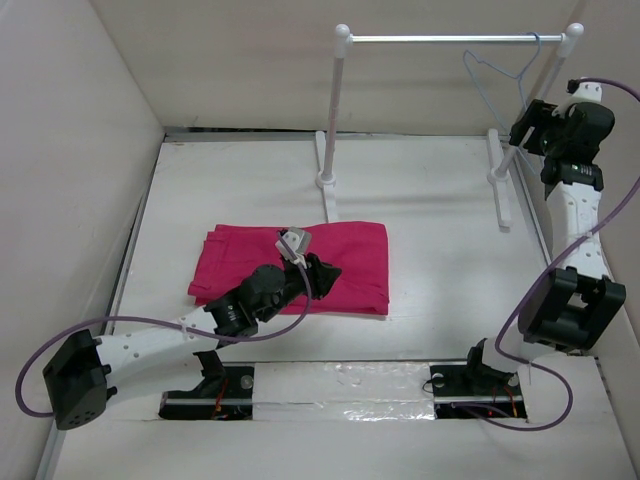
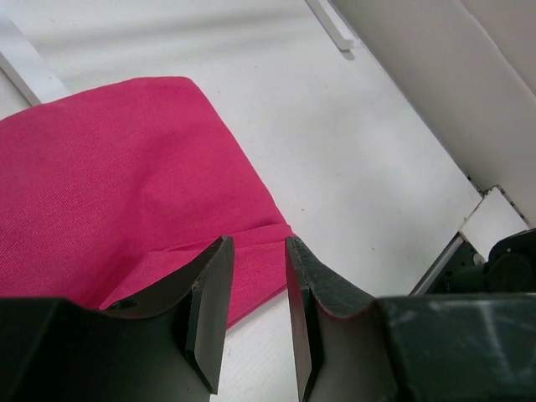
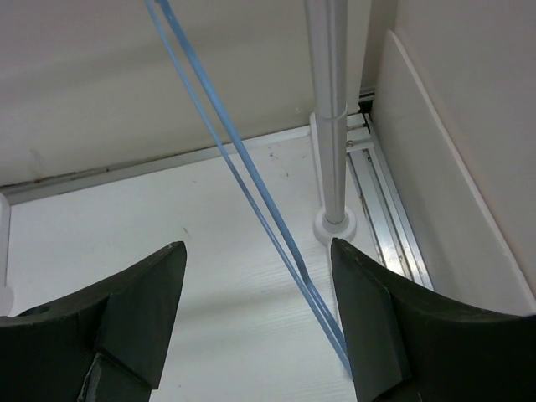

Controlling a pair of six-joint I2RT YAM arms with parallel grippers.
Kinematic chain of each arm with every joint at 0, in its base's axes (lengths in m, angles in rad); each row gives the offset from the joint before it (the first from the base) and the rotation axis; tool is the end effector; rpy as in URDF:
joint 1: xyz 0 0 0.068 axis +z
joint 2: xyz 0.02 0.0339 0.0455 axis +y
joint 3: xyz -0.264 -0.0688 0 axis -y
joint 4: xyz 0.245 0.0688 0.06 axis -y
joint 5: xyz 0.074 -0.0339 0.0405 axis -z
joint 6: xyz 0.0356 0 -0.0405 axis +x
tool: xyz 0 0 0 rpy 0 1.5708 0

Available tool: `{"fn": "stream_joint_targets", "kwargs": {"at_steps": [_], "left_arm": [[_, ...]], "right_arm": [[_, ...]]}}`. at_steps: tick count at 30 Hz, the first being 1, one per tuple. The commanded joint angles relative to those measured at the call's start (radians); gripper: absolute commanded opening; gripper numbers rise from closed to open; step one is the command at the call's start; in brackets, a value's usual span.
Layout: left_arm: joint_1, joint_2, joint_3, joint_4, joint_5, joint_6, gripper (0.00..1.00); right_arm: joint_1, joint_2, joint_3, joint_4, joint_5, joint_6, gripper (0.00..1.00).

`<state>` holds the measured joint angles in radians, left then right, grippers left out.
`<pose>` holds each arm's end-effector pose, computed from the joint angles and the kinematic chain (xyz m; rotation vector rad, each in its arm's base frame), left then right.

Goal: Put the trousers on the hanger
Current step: Pick up the hanger from the clothesline.

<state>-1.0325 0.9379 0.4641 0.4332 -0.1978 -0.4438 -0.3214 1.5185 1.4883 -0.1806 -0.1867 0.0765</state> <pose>0.1178 -0.1836 0.2636 0.3369 1.6675 -0.9699 0.3431 -0.1073 0.4069 0.2188 1.7644 -0.0104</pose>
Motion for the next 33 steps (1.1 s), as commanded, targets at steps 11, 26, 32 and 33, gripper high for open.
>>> {"fn": "stream_joint_targets", "kwargs": {"at_steps": [11, 26, 32, 33], "left_arm": [[-0.005, -0.017, -0.012, 0.042, 0.011, 0.010, 0.28], [-0.005, 0.018, -0.007, 0.053, 0.006, 0.007, 0.28], [-0.005, 0.024, -0.005, 0.058, -0.018, 0.007, 0.34], [-0.005, 0.025, -0.008, 0.067, -0.018, 0.005, 0.35]], "right_arm": [[-0.015, 0.104, 0.132, -0.040, -0.123, -0.080, 0.62], [0.035, 0.040, 0.072, 0.101, -0.175, 0.012, 0.00], [0.073, -0.061, 0.015, 0.193, -0.158, 0.058, 0.00], [0.087, -0.095, -0.003, 0.216, -0.142, 0.062, 0.00]]}}
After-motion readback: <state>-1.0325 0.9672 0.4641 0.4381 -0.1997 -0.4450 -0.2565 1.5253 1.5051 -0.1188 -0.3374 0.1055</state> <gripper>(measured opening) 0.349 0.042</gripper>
